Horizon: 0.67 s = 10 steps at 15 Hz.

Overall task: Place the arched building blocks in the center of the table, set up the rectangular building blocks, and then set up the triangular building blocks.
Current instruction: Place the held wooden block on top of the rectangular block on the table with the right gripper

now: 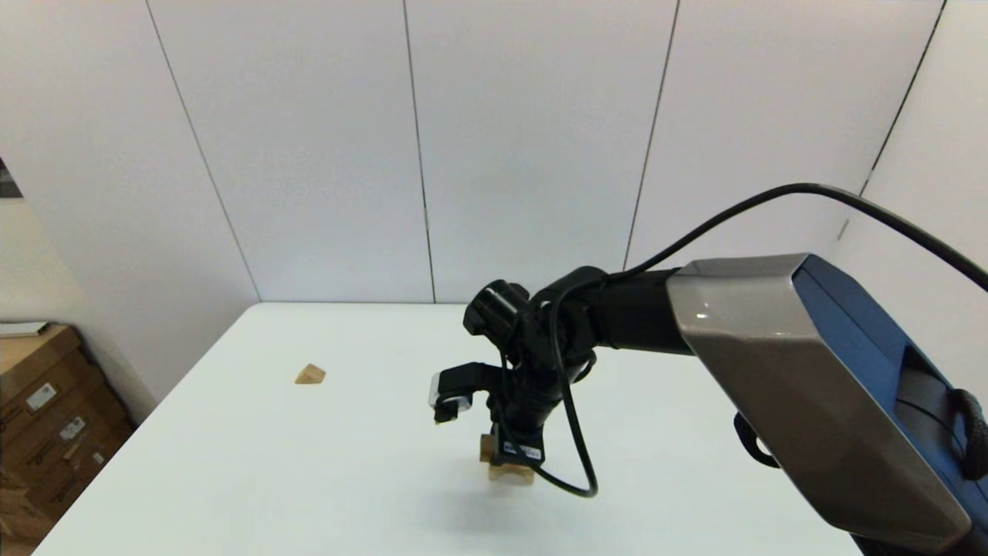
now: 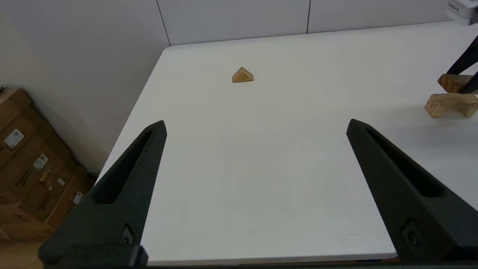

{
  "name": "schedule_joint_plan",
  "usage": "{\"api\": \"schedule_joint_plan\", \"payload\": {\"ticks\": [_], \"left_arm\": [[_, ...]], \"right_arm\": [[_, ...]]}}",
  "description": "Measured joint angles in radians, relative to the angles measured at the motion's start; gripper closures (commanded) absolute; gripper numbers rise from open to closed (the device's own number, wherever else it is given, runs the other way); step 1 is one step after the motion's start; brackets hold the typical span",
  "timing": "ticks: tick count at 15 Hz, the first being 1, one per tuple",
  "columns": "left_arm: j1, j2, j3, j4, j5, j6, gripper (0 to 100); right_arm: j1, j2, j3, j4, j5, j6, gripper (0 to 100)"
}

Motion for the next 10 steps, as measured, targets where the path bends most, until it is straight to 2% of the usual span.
{"api": "schedule_joint_plan", "payload": {"ticks": [10], "left_arm": [[0.000, 0.000, 0.000, 0.000, 0.000, 0.000, 0]], "right_arm": [[-0.032, 0.014, 0.001, 0.000, -0.021, -0.019, 100]]}}
